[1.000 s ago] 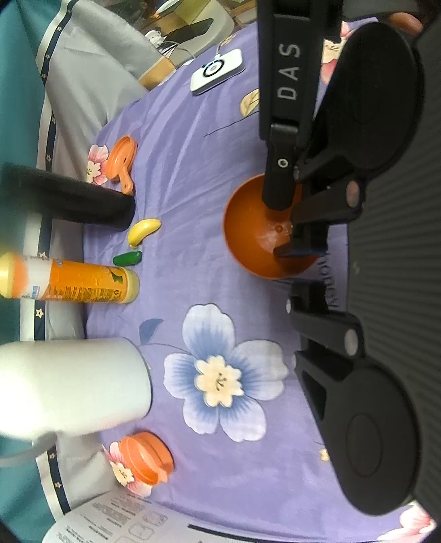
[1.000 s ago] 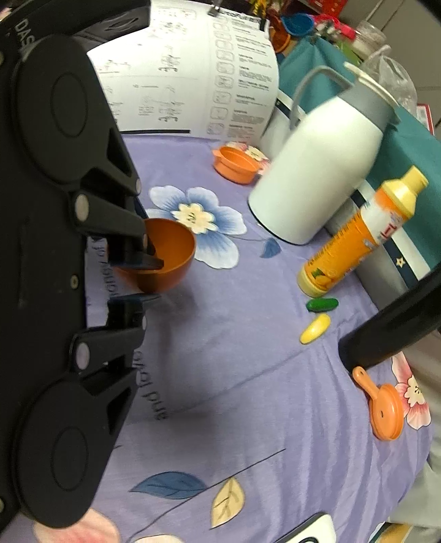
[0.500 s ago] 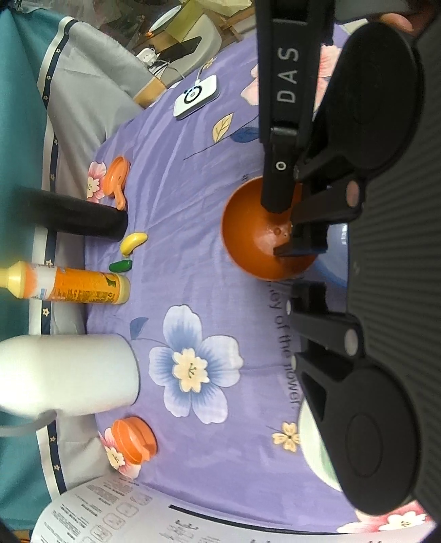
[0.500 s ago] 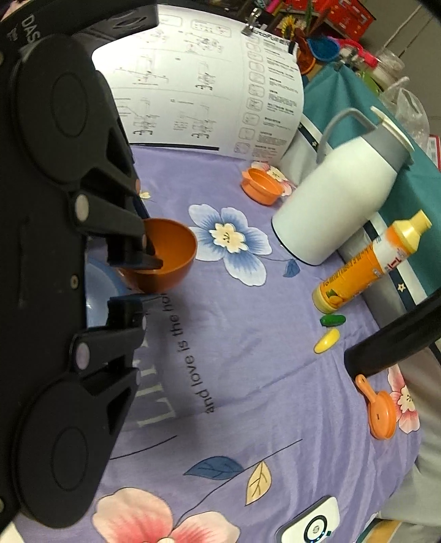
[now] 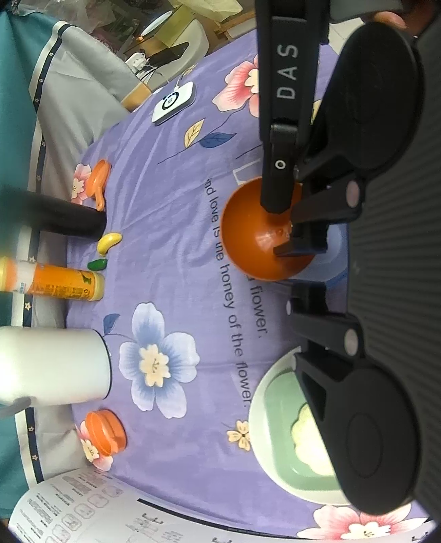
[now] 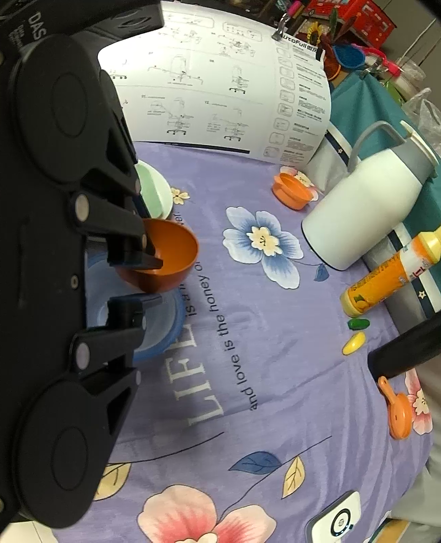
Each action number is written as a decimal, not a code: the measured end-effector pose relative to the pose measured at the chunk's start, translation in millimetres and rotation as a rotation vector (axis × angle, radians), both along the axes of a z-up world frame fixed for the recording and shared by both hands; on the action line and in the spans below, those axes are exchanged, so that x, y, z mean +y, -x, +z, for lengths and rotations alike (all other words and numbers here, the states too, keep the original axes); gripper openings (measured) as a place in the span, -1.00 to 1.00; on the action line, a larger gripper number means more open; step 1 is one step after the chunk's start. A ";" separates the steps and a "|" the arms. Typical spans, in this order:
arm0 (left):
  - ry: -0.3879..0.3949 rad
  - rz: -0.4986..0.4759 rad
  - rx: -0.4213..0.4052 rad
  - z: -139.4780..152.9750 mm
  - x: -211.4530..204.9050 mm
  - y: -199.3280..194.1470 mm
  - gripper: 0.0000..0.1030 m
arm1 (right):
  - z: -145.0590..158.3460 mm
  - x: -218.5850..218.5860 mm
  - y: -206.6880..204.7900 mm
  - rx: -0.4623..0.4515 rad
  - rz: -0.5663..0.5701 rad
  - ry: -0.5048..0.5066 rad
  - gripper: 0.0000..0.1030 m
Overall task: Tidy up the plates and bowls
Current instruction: 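Carry the orange bowl, lower it into the clear bowl, open right tool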
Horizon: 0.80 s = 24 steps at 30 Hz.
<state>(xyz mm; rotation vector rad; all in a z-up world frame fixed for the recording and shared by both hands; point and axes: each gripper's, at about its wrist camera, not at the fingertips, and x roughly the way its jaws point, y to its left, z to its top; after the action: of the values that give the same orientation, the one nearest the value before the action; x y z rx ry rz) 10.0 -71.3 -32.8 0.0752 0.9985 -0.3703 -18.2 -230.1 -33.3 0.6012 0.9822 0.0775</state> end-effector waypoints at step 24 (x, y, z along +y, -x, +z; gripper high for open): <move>-0.056 -0.035 0.028 -19.9 -10.3 8.1 -0.68 | -21.9 -6.2 8.0 0.068 0.006 -0.010 -0.66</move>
<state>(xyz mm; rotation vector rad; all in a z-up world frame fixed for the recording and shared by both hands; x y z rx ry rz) 1.9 -81.6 -52.6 0.1385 1.0366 -0.3762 -26.2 -236.3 -55.2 0.6130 1.0497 0.0678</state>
